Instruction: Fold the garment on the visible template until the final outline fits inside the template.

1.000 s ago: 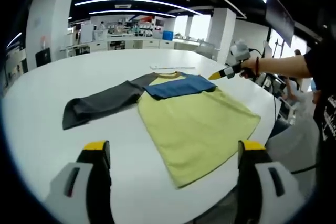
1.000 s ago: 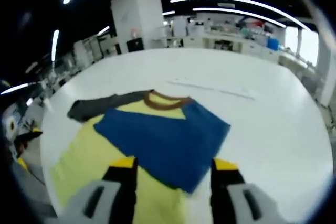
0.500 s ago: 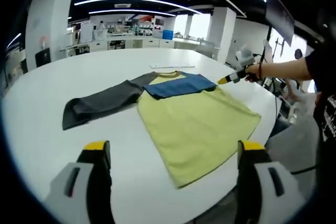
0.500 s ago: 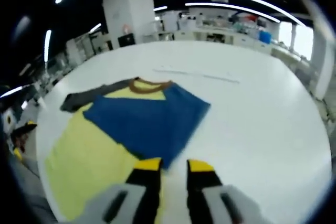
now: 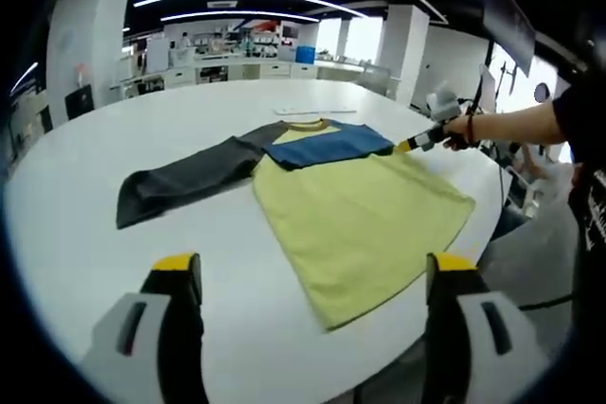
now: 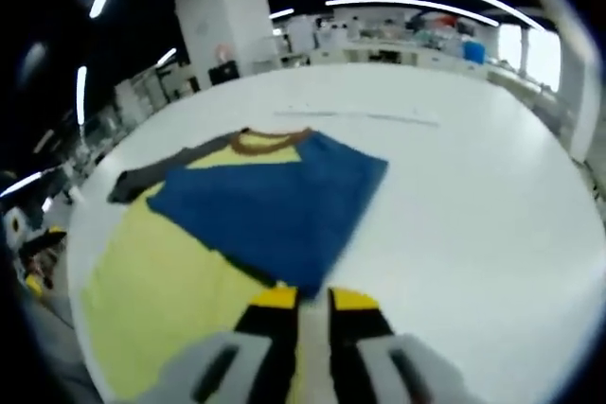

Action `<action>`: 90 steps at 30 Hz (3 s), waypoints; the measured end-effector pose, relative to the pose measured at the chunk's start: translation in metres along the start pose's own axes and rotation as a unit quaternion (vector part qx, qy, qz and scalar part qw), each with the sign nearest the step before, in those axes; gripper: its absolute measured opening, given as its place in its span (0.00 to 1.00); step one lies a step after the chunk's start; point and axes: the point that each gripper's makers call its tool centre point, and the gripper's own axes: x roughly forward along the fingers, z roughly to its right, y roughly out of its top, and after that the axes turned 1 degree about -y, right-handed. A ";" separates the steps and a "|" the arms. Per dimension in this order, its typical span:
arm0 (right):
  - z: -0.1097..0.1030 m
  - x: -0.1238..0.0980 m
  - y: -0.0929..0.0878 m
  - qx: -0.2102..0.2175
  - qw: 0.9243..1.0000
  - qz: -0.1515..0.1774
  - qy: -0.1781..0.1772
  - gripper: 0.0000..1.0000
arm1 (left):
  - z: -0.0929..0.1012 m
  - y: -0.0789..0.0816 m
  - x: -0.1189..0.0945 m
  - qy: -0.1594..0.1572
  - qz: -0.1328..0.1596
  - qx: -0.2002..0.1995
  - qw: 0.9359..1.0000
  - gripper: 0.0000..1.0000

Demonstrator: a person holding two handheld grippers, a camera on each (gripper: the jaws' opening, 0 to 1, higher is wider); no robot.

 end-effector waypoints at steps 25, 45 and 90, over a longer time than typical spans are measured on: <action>0.023 -0.012 0.004 -0.112 0.991 -0.022 -0.070 0.00 | -0.007 -0.003 0.001 0.004 -0.011 0.009 1.000 0.95; 0.025 -0.022 0.002 0.050 0.996 -0.014 -0.069 0.08 | -0.013 -0.007 -0.002 0.012 -0.015 0.007 1.000 0.95; 0.024 -0.036 0.010 0.027 0.999 0.027 -0.025 0.52 | -0.069 0.005 -0.009 0.078 0.000 -0.035 0.996 0.93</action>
